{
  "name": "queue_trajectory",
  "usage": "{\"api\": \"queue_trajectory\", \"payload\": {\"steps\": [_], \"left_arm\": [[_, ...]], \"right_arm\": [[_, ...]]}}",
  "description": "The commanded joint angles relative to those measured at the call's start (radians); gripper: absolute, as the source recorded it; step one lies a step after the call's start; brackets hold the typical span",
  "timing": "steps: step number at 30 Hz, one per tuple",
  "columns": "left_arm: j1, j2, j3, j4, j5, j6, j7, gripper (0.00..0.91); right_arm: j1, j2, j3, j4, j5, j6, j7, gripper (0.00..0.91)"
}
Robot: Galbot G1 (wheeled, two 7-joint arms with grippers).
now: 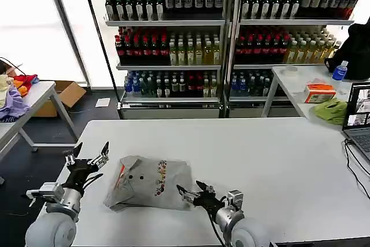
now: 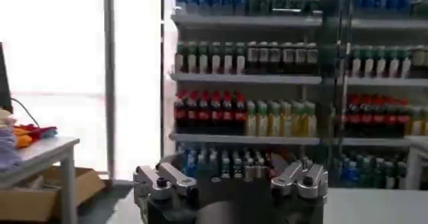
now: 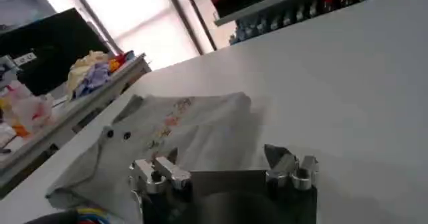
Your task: Fold and organize the clothes.
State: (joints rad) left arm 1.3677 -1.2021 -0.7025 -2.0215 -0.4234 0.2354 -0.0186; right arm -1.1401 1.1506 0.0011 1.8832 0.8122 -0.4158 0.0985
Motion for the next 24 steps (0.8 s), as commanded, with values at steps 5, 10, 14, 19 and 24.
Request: {"api": "queue_trajectory", "payload": {"steps": [5,10,14,19,24], "left_arm": [[0.075,-0.019,-0.092,-0.002,0.084,-0.05,0.032,0.907],[0.092,-0.018,-0.119,-0.007,0.059,-0.049,0.026,0.907],[0.096,-0.017,-0.128,-0.002,0.043,-0.049,0.026,0.907],[0.093,-0.017,-0.129,0.009,0.055,-0.052,0.026,0.907],[0.09,-0.018,-0.123,0.012,0.057,-0.054,0.027,0.907]], "right_arm": [[0.079,0.06,-0.118,-0.083,-0.019,-0.009,0.065,0.0],[0.081,0.054,-0.112,-0.07,-0.015,-0.002,0.066,0.0],[0.074,0.042,-0.083,-0.054,-0.007,0.002,0.064,0.0],[0.06,0.0,-0.001,-0.018,-0.009,-0.034,0.038,0.0],[0.017,-0.056,0.12,0.046,-0.03,-0.133,0.052,0.0]]}}
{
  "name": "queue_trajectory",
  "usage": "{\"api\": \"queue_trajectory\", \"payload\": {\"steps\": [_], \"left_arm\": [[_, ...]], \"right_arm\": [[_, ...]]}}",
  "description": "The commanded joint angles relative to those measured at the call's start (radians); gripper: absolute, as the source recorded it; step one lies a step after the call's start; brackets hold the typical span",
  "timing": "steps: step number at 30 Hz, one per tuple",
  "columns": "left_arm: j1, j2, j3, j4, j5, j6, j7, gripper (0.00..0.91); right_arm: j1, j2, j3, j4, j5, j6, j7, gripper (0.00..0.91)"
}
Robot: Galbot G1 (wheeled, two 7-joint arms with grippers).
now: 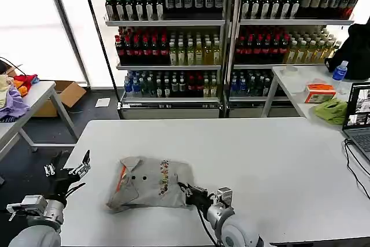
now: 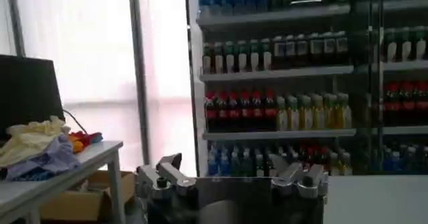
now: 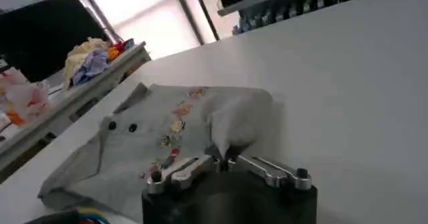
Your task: Fold and organize the clothes.
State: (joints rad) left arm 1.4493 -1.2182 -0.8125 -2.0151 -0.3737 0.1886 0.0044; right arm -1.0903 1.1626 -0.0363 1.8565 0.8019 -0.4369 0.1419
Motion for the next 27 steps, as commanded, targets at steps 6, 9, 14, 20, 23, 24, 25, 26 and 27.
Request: {"api": "queue_trajectory", "payload": {"steps": [6,9,14,20,23,24,25,26,27], "left_arm": [[0.004,-0.001,-0.004,0.007,-0.008,-0.002,0.003,0.907],[0.001,-0.002,0.004,0.006,-0.024,0.005,0.001,0.907],[-0.01,-0.007,0.02,0.002,-0.05,0.016,-0.005,0.907],[-0.011,-0.006,0.03,-0.008,-0.052,0.021,-0.008,0.907],[-0.006,-0.003,0.025,-0.018,-0.058,0.022,-0.008,0.907],[-0.003,-0.001,0.022,-0.021,-0.06,0.023,-0.008,0.907],[0.001,0.0,0.02,-0.022,-0.06,0.022,-0.006,0.907],[0.003,0.0,0.016,-0.022,-0.062,0.021,-0.006,0.907],[0.007,-0.001,0.015,-0.025,-0.065,0.021,-0.007,0.907]], "right_arm": [[-0.095,-0.175,0.28,0.094,-0.08,-0.141,-0.042,0.0],[-0.125,-0.223,0.33,0.091,-0.132,-0.141,-0.081,0.0],[-0.138,-0.24,0.369,0.084,-0.146,-0.114,-0.053,0.0],[-0.147,-0.223,0.37,0.116,-0.172,-0.099,-0.072,0.907],[-0.17,-0.235,0.411,0.142,-0.165,-0.101,-0.087,0.907],[-0.183,-0.24,0.424,0.167,-0.17,-0.083,-0.068,0.907],[-0.191,-0.229,0.445,0.183,-0.174,-0.084,-0.062,0.907],[-0.195,-0.228,0.455,0.196,-0.167,-0.086,-0.048,0.907],[-0.195,-0.228,0.457,0.201,-0.167,-0.085,-0.045,0.907]]}}
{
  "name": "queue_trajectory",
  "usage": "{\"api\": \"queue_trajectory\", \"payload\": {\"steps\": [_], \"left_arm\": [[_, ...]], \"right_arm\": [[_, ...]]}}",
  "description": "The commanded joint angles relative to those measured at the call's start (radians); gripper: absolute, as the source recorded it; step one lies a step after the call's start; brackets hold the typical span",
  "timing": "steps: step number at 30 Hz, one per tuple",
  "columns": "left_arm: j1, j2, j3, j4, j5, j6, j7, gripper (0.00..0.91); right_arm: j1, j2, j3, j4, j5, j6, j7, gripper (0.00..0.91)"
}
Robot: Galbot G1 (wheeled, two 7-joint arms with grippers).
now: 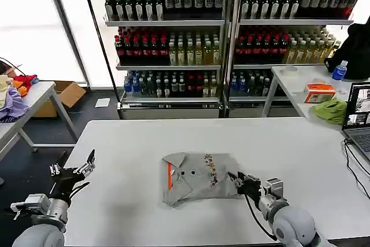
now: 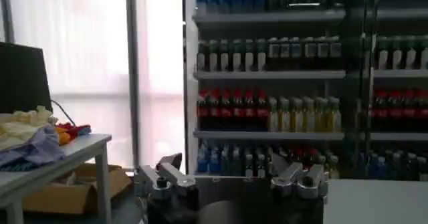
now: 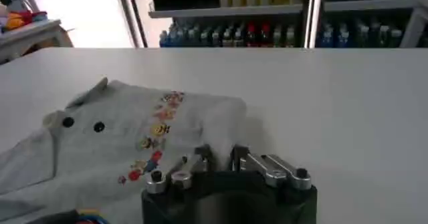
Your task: Fold and organize the clothes.
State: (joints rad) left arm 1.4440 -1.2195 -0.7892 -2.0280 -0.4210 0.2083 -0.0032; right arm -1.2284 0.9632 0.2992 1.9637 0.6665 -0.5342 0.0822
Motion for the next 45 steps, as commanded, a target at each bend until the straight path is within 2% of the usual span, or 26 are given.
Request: {"api": "queue_trajectory", "payload": {"steps": [1,5,7,9,10,12,14,16,19,22,27,33,41,45], "left_arm": [[0.015,0.0,-0.01,-0.015,-0.021,0.002,0.001,0.907],[0.021,0.002,-0.016,-0.024,-0.027,0.002,0.003,0.907],[0.021,0.003,-0.017,-0.025,-0.027,0.002,0.002,0.907],[0.02,0.001,-0.015,-0.024,-0.027,0.002,0.002,0.907],[0.02,-0.002,-0.013,-0.024,-0.025,0.002,0.002,0.907],[0.022,-0.006,-0.008,-0.027,-0.023,0.002,0.002,0.907],[0.024,-0.013,-0.005,-0.026,-0.014,0.001,0.003,0.907],[0.029,-0.019,-0.008,-0.029,-0.01,0.001,0.007,0.907],[0.046,-0.022,-0.023,-0.046,-0.013,0.0,0.022,0.907],[0.055,-0.025,-0.036,-0.049,-0.013,-0.002,0.025,0.907],[0.062,-0.033,-0.045,-0.044,-0.011,-0.011,0.042,0.907],[0.059,-0.043,-0.033,-0.04,-0.009,-0.015,0.046,0.907],[0.059,-0.039,-0.03,-0.04,-0.011,-0.019,0.052,0.907],[0.059,-0.039,-0.028,-0.044,-0.011,-0.02,0.051,0.907]], "right_arm": [[-0.05,-0.015,0.131,0.107,-0.058,0.028,0.027,0.907],[0.008,0.005,0.088,0.109,-0.06,0.051,0.049,0.907],[0.067,0.032,0.021,0.092,-0.065,0.072,0.055,0.907],[0.119,0.067,-0.057,0.071,-0.069,0.081,0.087,0.907],[0.165,0.1,-0.117,0.037,-0.09,0.084,0.117,0.907],[0.249,0.15,-0.207,-0.026,-0.163,0.079,0.141,0.907],[0.317,0.2,-0.285,-0.082,-0.185,0.077,0.135,0.907],[0.377,0.231,-0.359,-0.131,-0.193,0.038,0.116,0.907],[0.452,0.259,-0.422,-0.233,-0.192,0.033,0.078,0.907],[0.489,0.269,-0.471,-0.313,-0.194,0.04,0.066,0.907],[0.489,0.27,-0.487,-0.349,-0.225,0.038,0.083,0.907],[0.471,0.265,-0.488,-0.393,-0.333,0.033,0.095,0.907],[0.452,0.256,-0.476,-0.373,-0.351,0.005,0.102,0.907],[0.436,0.249,-0.444,-0.319,-0.318,0.039,0.109,0.907]]}}
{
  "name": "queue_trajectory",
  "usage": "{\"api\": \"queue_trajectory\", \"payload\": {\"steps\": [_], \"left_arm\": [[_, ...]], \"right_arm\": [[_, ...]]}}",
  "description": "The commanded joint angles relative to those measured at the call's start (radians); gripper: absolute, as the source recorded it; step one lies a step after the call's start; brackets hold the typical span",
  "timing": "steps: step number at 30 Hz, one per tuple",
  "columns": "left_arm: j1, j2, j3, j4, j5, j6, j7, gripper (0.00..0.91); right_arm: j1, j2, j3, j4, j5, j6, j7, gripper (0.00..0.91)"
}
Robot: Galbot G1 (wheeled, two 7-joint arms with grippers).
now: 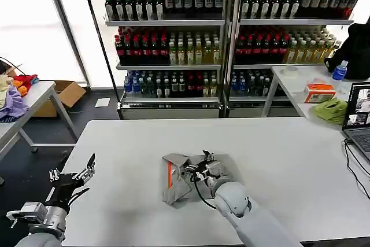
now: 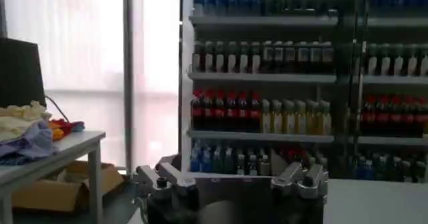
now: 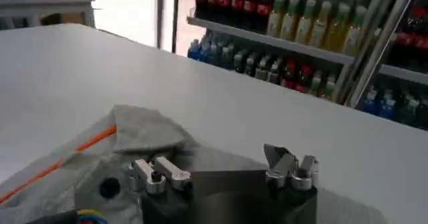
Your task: Fold and organize the clothes.
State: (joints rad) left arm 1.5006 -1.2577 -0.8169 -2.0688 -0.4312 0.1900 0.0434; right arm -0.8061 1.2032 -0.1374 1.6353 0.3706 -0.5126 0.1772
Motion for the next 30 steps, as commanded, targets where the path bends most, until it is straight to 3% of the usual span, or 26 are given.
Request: {"api": "queue_trajectory", "payload": {"steps": [1,8,14,18,20,23,24,30], "left_arm": [[0.002,0.0,-0.001,-0.006,-0.003,-0.002,0.004,0.907],[0.006,0.007,-0.004,-0.009,-0.009,-0.002,0.005,0.907],[0.004,0.006,0.008,-0.016,-0.009,0.0,0.005,0.907],[0.019,0.009,0.002,-0.032,-0.011,0.0,0.004,0.907],[0.038,0.012,-0.002,-0.046,-0.015,-0.003,0.006,0.907],[0.066,0.013,-0.002,-0.07,-0.018,-0.014,0.013,0.907],[0.075,0.013,0.0,-0.078,-0.018,-0.017,0.02,0.907],[0.134,0.01,0.033,-0.137,-0.001,-0.035,0.027,0.907]], "right_arm": [[0.006,0.006,0.003,0.035,-0.006,0.032,0.017,0.907],[-0.094,-0.102,0.147,0.321,0.098,0.074,0.024,0.907],[-0.213,-0.202,0.299,0.43,0.139,0.115,-0.005,0.907],[-0.32,-0.218,0.382,0.467,0.164,0.209,-0.034,0.907],[-0.41,-0.226,0.444,0.475,0.156,0.289,-0.075,0.907],[-0.471,-0.221,0.498,0.472,0.109,0.325,-0.099,0.907],[-0.541,-0.214,0.549,0.467,0.094,0.386,-0.142,0.907],[-0.749,-0.203,0.692,0.464,0.168,0.491,-0.207,0.907]]}}
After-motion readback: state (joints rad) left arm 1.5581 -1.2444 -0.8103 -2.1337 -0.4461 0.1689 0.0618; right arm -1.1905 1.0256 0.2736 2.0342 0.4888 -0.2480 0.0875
